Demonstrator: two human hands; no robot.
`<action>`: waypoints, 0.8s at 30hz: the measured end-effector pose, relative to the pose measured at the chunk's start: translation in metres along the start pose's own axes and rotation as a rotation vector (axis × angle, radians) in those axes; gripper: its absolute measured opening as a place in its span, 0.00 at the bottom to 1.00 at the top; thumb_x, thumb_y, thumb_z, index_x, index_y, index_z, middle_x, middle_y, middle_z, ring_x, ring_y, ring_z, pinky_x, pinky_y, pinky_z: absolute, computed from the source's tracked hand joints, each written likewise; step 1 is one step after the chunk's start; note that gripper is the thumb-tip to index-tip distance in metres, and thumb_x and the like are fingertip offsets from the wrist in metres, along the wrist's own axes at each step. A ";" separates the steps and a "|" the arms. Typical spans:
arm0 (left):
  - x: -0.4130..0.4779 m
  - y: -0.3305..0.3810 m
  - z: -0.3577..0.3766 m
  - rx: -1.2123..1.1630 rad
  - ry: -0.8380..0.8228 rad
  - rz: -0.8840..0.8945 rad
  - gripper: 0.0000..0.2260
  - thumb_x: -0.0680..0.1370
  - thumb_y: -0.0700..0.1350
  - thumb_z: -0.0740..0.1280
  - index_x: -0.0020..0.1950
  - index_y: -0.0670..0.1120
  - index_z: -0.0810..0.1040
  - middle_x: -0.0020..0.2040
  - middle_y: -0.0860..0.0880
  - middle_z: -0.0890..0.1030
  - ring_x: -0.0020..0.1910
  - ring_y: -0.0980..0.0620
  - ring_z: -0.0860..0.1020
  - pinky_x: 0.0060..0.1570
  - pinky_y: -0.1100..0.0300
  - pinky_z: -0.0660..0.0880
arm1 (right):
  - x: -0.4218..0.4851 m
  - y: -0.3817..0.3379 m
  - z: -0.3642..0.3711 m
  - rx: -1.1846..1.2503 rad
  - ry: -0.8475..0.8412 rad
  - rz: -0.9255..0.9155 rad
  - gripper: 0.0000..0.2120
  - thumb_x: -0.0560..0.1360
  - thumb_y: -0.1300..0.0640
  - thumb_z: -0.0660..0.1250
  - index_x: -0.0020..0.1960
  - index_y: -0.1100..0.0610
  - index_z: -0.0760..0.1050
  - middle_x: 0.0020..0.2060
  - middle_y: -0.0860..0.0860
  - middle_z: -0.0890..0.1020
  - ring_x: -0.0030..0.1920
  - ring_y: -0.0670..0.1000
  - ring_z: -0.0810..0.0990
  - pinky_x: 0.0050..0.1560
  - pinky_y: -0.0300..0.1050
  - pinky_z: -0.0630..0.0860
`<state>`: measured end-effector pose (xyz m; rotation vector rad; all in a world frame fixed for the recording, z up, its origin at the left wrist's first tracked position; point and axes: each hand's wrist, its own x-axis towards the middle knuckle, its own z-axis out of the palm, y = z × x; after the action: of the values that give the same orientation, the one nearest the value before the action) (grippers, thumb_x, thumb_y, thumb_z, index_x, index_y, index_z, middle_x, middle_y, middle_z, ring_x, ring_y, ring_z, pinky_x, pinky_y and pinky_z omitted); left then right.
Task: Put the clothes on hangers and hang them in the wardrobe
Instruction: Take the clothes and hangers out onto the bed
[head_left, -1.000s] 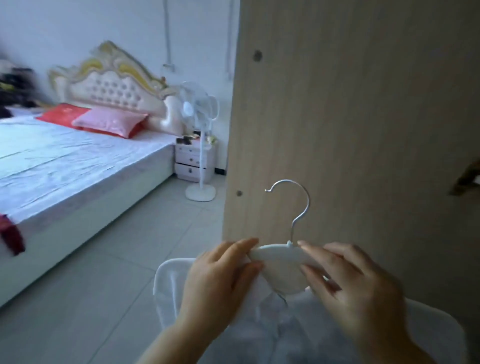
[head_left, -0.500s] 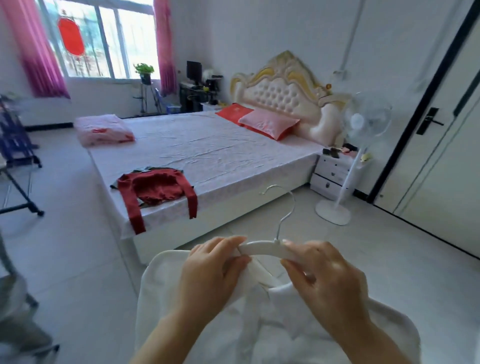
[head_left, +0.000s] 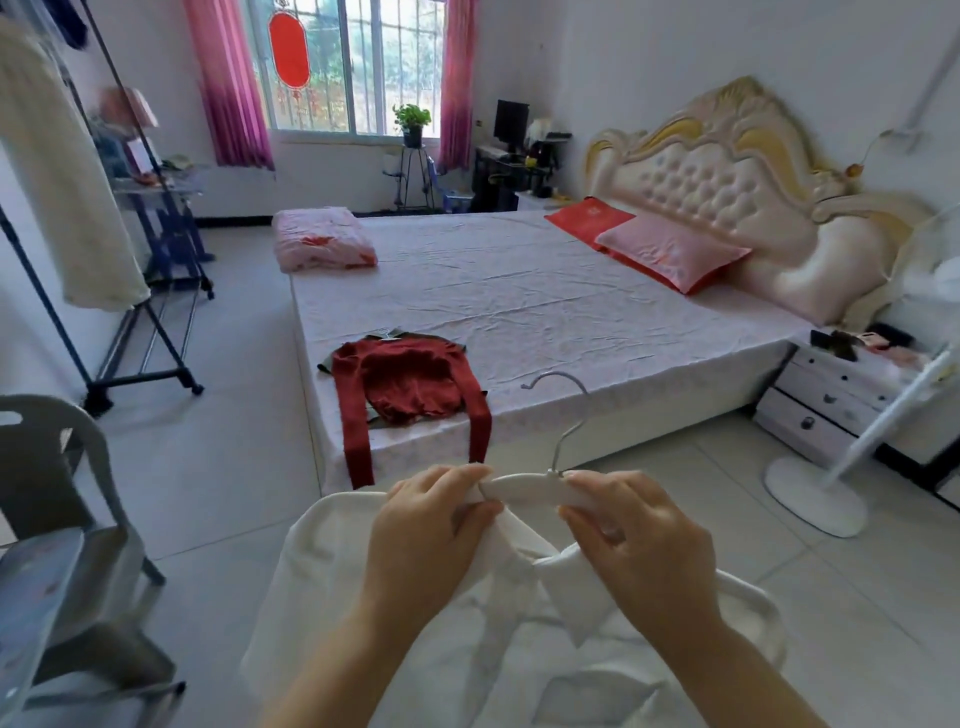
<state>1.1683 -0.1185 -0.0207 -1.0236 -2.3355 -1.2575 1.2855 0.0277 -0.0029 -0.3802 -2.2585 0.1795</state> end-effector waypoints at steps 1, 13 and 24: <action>0.014 -0.009 0.010 0.009 0.013 -0.012 0.12 0.67 0.48 0.70 0.49 0.49 0.83 0.44 0.53 0.83 0.40 0.48 0.81 0.41 0.54 0.78 | 0.013 0.010 0.017 0.015 -0.004 -0.012 0.12 0.63 0.49 0.74 0.47 0.48 0.82 0.37 0.44 0.81 0.26 0.47 0.78 0.24 0.34 0.73; 0.195 -0.096 0.107 0.093 0.112 -0.183 0.12 0.67 0.42 0.76 0.49 0.46 0.83 0.45 0.50 0.83 0.41 0.48 0.81 0.41 0.51 0.79 | 0.192 0.109 0.192 0.237 -0.108 -0.103 0.17 0.62 0.51 0.76 0.49 0.42 0.76 0.37 0.43 0.80 0.24 0.44 0.77 0.26 0.30 0.70; 0.344 -0.236 0.167 0.099 0.113 -0.243 0.12 0.67 0.42 0.76 0.50 0.46 0.82 0.44 0.50 0.83 0.40 0.49 0.81 0.41 0.51 0.79 | 0.327 0.140 0.371 0.252 -0.206 -0.180 0.18 0.59 0.55 0.80 0.47 0.48 0.82 0.38 0.44 0.81 0.25 0.45 0.79 0.25 0.34 0.73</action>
<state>0.7711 0.0856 -0.0693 -0.6355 -2.4611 -1.2321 0.8319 0.2663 -0.0474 -0.0251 -2.4195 0.4204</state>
